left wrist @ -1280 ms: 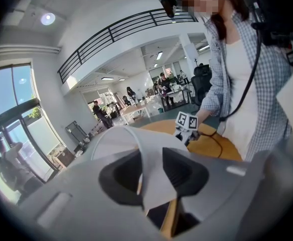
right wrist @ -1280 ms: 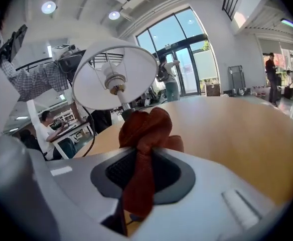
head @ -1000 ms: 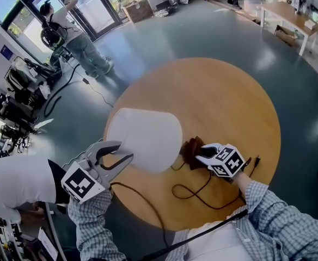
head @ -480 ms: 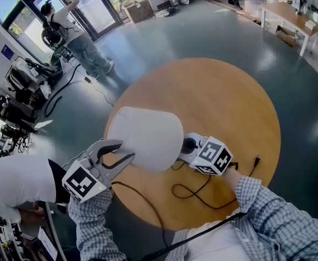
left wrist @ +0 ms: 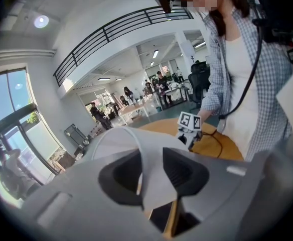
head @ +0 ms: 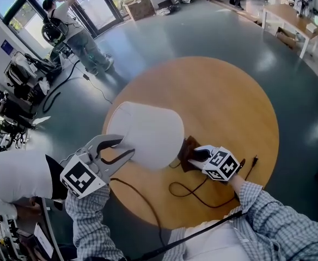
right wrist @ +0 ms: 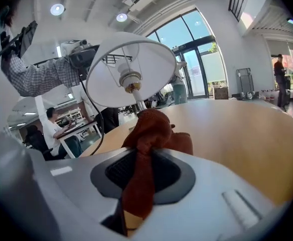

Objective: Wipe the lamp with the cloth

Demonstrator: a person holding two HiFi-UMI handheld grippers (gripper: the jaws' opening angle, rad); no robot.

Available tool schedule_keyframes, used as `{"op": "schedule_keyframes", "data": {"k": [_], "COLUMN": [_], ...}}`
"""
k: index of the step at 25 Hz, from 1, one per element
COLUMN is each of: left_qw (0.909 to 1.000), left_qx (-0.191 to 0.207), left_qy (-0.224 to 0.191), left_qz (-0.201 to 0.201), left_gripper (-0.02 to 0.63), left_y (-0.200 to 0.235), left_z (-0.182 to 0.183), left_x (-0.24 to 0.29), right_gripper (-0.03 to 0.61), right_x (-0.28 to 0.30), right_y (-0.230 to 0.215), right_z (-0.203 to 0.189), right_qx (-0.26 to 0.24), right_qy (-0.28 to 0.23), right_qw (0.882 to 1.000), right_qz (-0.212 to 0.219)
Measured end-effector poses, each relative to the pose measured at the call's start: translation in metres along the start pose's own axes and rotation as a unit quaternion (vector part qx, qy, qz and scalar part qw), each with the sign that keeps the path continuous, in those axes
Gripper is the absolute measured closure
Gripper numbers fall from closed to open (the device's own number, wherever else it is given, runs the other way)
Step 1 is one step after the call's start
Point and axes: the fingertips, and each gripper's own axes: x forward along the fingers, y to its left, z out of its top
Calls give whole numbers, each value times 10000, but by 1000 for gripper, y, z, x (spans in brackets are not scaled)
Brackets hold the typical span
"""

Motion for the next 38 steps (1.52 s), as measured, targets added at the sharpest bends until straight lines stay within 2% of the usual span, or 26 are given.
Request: {"op": "schedule_keyframes", "data": {"k": [6,10,14,19,24,28,38], "left_qw": [9997,9986,9954,9875,9794,9754,9692], "left_qx": [227,469,824,1363,1756,1916,2201], "left_qy": [85,178,362,600,765,860,991], "left_qz": [-103,-177,-313,-511,-633,-673,-482], "left_gripper": [486,486,485,485,485,485,468], "left_y": [-1,-7,-19,-43,-60,-72,-79], "left_z": [9,13,23,41,48,55,65], "left_x": [10,16,24,35,42,53,64], "right_gripper": [489,489,489,489,489,488,476], "right_x": [-39,-87,-126,-144,-122,-99,-62], "right_y": [-5,-21,-36,-36,-21,-19,-18], "right_z": [-1,4,-5,-37,-72,-99,-123], "right_qx": [334,807,834,608,366,219,-179], "right_qy": [-280,-621,-592,-11,772,1403,2202], "right_qw": [9989,9930,9890,9889,9884,9832,9698], "right_qz": [-180,-591,-1065,-1352,-1252,-1145,-1037]}}
